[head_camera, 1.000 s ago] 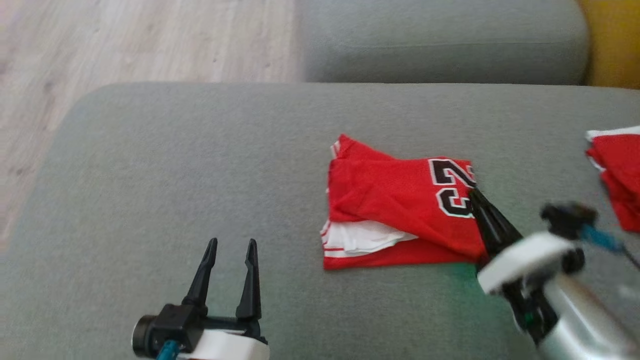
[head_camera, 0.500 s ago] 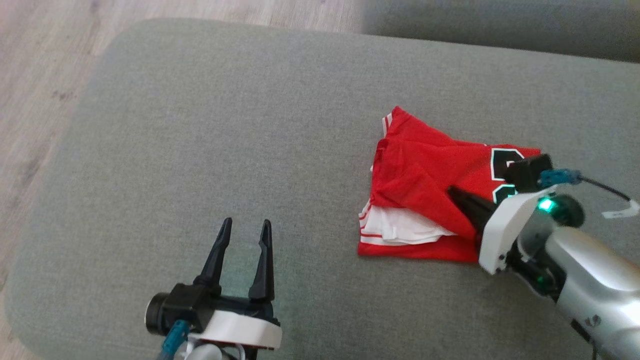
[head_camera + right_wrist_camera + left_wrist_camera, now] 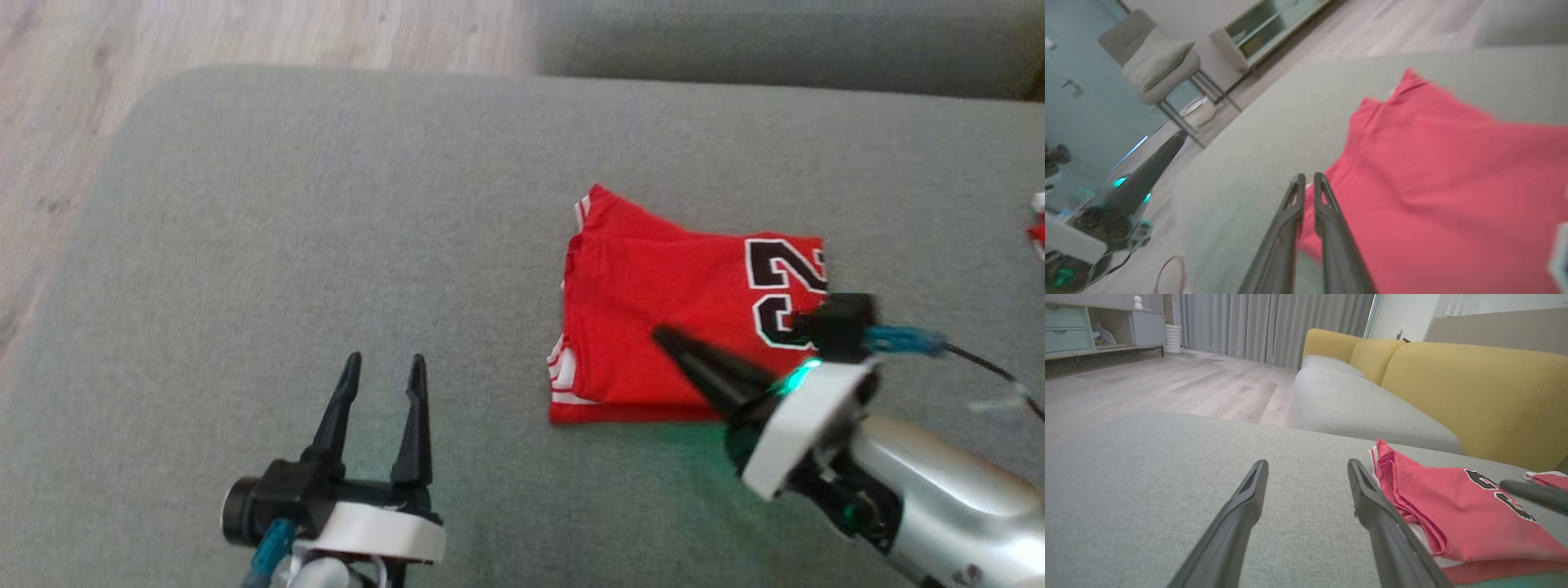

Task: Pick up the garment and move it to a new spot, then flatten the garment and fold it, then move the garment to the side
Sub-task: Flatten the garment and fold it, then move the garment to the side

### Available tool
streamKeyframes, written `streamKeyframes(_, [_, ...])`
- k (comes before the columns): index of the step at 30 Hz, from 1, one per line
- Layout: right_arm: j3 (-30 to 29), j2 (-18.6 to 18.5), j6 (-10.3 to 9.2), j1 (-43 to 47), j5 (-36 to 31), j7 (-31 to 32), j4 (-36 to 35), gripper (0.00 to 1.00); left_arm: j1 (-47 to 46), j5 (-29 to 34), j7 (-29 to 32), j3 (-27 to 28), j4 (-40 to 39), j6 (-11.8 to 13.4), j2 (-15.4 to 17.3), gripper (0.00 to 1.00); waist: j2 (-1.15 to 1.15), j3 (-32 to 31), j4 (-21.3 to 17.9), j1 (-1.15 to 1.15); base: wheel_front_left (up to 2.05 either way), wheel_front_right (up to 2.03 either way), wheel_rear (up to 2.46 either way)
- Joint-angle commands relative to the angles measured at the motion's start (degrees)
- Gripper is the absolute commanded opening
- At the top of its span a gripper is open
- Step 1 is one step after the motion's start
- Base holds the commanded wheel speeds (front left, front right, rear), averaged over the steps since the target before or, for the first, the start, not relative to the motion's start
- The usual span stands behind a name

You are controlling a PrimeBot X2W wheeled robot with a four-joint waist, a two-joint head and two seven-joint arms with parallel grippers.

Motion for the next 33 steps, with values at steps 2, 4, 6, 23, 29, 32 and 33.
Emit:
streamKeyframes(2, [-2.6,-1.5,-0.04,2.4,-2.1,-5.8,0.9,1.00,-0.2,0.5,-0.4,2.7,-1.3,0.2,-0.1,1.00,0.00,-2.3,-1.6,0.00,0.00,0.00,0.00])
streamKeyframes(4, [-4.5,-1.4,-0.04,4.5,-5.2,-9.7,4.4,1.00,0.8,0.8,-0.4,3.3,-1.2,0.2,-0.1,1.00,0.00,-3.8,-2.5,0.00,0.00,0.00,0.00])
streamKeyframes(6, [-7.9,0.1,-0.04,7.6,-6.7,-11.4,7.2,1.00,1.8,1.3,-0.4,3.9,-1.0,0.2,-0.1,1.00,0.00,-5.4,-3.5,0.00,0.00,0.00,0.00])
streamKeyframes(23, [-53.5,20.8,-0.04,36.8,-46.0,-12.1,-3.6,1.00,9.4,6.0,-0.4,10.9,-1.2,0.3,-0.1,1.00,0.00,-12.1,-7.9,0.00,0.00,0.00,0.00])
streamKeyframes(29, [-54.2,22.3,-0.04,39.0,-48.0,-12.2,-4.5,1.00,10.1,6.1,-0.4,11.6,-2.0,0.8,-0.1,1.00,0.00,-12.9,-7.7,0.00,0.00,0.00,0.00])
streamKeyframes(32, [-54.2,22.7,-0.04,39.4,-48.0,-12.2,-4.5,1.00,10.4,6.2,-0.4,11.8,-2.2,1.0,-0.1,1.00,0.00,-13.1,-7.7,0.00,0.00,0.00,0.00])
streamKeyframes(33, [-54.2,22.8,-0.04,39.5,-48.0,-12.2,-4.5,1.00,10.4,6.2,-0.4,11.8,-2.3,1.1,-0.1,1.00,0.00,-13.2,-7.6,0.00,0.00,0.00,0.00])
